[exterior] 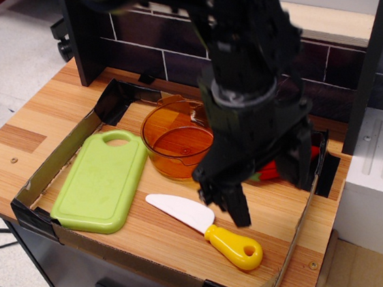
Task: Put knife in pot
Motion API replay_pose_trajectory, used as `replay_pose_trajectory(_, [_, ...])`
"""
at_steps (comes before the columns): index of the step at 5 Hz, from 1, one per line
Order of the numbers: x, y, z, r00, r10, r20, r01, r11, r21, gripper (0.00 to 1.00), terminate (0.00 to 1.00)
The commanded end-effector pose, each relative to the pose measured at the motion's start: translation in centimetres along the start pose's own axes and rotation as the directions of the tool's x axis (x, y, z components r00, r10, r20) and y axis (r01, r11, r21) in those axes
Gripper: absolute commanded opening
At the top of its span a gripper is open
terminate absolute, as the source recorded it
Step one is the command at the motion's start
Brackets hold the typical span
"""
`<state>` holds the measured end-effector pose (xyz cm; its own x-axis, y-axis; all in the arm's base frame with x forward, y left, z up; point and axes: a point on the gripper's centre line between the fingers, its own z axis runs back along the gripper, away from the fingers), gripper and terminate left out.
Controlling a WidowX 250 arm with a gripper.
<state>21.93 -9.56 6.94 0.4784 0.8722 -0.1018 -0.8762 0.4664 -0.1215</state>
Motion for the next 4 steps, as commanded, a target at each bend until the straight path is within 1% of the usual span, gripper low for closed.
replay_pose_trajectory(1, [1.0,1.0,-1.0,0.999,-0.006,0.043,0.009,0.998,-0.063,1.00,0.00])
replay_pose_trajectory(2, [1.2,2.1,-2.2,0.999,-0.003,0.047,0.004,0.999,-0.037,1.00,0.00])
replay_pose_trajectory(3, [1.5,2.2,-3.5,0.998,-0.038,0.051,0.039,0.999,-0.015,1.00,0.00])
replay_pose_trajectory(4, [1.7,2.1,-4.1,0.999,-0.035,0.036,0.035,0.999,0.012,1.00,0.00])
